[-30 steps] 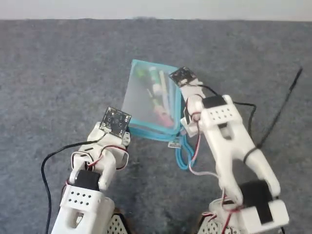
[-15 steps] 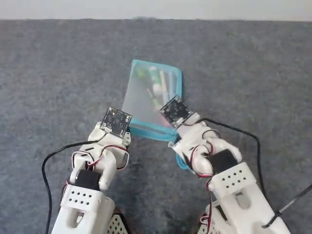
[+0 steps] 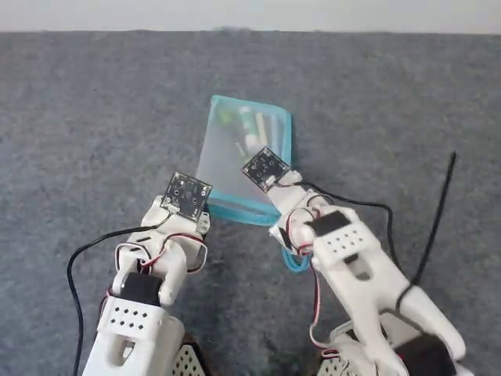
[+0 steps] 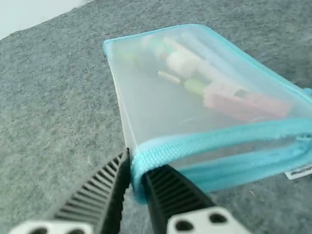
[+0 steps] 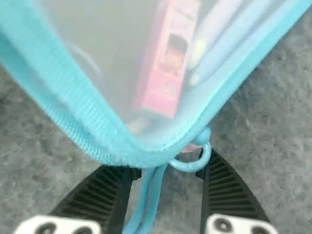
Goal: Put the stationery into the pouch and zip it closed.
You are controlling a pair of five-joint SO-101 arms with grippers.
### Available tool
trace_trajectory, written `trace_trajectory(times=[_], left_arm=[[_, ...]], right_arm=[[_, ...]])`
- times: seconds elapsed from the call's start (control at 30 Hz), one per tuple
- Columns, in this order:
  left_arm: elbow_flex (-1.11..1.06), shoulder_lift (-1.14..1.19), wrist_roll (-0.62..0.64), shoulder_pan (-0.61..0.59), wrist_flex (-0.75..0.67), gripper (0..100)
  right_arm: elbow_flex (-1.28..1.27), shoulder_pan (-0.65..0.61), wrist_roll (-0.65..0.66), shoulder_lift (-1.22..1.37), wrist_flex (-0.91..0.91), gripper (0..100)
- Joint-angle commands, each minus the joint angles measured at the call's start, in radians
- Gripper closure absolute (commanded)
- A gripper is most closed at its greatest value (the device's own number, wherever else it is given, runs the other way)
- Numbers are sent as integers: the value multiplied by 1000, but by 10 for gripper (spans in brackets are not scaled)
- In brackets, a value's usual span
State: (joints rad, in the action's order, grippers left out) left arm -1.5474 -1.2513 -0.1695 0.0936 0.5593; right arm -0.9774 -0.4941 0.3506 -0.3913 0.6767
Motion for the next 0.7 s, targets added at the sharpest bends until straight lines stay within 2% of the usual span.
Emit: trace_trajectory(times=[0.0, 0.1, 0.3, 0.4, 0.5, 0.57, 0.67], left_arm=[[22, 0, 12, 8, -26, 989], [21, 0, 12, 8, -26, 989], [21, 0, 12, 8, -28, 989], [21, 0, 12, 8, -28, 989], [21, 0, 12, 8, -28, 989], [21, 0, 12, 8, -28, 989], [21, 0, 12, 8, -28, 989]], right_arm=[[80, 13, 3, 38, -35, 900], [78, 21, 3, 16, 5, 998], [74, 27, -29, -168, 231, 991], [74, -22, -23, -292, 363, 991], [54, -62, -35, -401, 377, 984], [21, -61, -37, -433, 331, 951], [-32, -67, -126, -423, 251, 820]])
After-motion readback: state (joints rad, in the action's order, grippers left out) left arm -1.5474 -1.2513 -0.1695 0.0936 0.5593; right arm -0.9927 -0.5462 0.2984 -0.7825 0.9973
